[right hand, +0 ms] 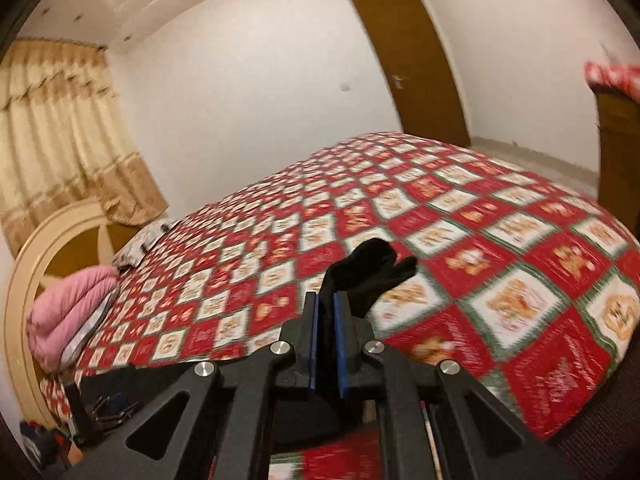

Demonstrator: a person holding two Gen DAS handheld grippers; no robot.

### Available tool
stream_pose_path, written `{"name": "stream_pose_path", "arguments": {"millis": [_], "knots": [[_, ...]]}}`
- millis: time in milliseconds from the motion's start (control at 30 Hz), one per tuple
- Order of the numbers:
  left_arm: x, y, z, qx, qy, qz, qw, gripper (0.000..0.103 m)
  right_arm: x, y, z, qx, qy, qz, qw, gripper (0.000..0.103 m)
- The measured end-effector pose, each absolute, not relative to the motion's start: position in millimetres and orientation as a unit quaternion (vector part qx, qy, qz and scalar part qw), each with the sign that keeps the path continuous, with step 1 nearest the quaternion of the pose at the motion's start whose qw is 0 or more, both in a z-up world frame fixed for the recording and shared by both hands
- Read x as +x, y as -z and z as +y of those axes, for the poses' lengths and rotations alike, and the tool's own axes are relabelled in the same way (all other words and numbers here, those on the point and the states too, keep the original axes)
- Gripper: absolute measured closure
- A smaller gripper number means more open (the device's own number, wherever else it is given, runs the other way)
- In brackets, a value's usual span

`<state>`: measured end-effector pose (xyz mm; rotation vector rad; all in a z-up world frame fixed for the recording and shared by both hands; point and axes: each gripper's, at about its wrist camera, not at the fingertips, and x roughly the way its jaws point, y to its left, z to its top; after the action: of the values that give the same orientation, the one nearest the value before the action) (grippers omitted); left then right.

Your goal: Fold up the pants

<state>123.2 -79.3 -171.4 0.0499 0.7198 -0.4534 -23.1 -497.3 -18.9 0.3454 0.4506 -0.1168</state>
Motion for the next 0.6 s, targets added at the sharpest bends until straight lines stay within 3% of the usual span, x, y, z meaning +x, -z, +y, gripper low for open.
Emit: {"name": "stream_pose_path", "arguments": {"millis": [267,600], "knots": [[123.9,173.1,-61.7,0.004,0.216,0.348,0.912,0.018,9.5,19.7,-411.4,0.113,-0.016,0.248,0.962,0.096],[125.7,174.7,-47.7,-0.015,0.214,0.348,0.913,0.018,50.2,58.8,-312.2,0.046,-0.077,0.294,0.951,0.097]]}}
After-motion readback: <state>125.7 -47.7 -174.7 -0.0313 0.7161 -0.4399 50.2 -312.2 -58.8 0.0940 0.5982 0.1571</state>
